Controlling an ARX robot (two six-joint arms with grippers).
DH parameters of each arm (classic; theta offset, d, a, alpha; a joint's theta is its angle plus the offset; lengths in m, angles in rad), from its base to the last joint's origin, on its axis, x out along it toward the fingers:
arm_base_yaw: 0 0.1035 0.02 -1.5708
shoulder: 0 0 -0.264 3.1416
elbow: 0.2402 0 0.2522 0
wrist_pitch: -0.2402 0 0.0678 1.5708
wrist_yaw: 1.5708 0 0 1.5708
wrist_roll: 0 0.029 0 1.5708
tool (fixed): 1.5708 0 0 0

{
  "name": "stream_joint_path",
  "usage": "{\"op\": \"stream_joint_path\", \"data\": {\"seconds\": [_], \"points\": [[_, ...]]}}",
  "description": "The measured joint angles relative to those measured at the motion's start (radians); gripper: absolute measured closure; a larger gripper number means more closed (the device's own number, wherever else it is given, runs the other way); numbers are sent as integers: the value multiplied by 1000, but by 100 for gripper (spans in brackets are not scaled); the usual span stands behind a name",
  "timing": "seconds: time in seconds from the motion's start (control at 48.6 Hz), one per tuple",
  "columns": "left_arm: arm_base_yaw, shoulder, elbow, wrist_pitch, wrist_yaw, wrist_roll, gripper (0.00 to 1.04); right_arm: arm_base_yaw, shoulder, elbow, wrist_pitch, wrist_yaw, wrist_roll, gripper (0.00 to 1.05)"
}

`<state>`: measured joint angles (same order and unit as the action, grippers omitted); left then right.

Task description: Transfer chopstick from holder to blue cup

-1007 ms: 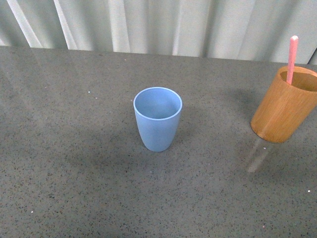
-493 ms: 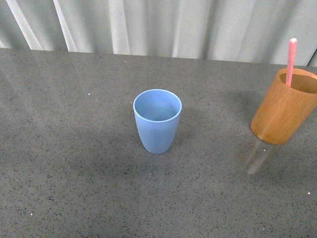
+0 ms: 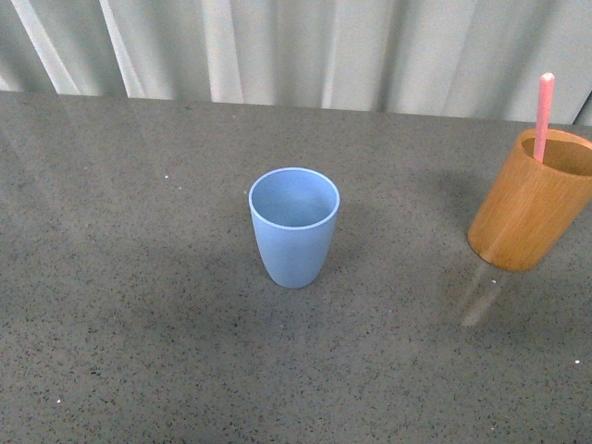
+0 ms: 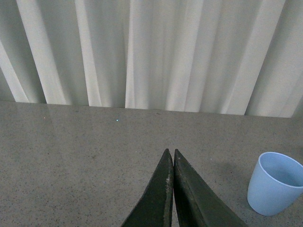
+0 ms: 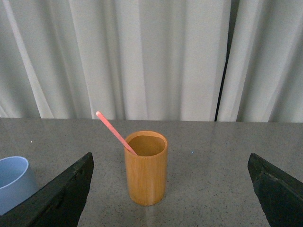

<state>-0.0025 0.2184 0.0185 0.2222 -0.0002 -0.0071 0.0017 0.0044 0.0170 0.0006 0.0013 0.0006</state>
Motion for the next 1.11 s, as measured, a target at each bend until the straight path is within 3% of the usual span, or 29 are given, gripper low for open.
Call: {"op": "stream_joint_path", "data": {"seconds": [0.206,0.329,0.576,1.069,1.11], "points": [[0,-43,0,-44,0,0,101,0,0,0,0,0,0,10],[0,-174,0,-208,0,0,101,0,0,0,0,0,0,10],[0,-214,0,-222,0,-1,100,0,0,0,0,0,0,10],[0,-215,0,-222,0,0,17,0,0,0,0,0,0,10],[0,-215,0,-222,0,0,8,2,29,24,-71,31,2,10]]}}
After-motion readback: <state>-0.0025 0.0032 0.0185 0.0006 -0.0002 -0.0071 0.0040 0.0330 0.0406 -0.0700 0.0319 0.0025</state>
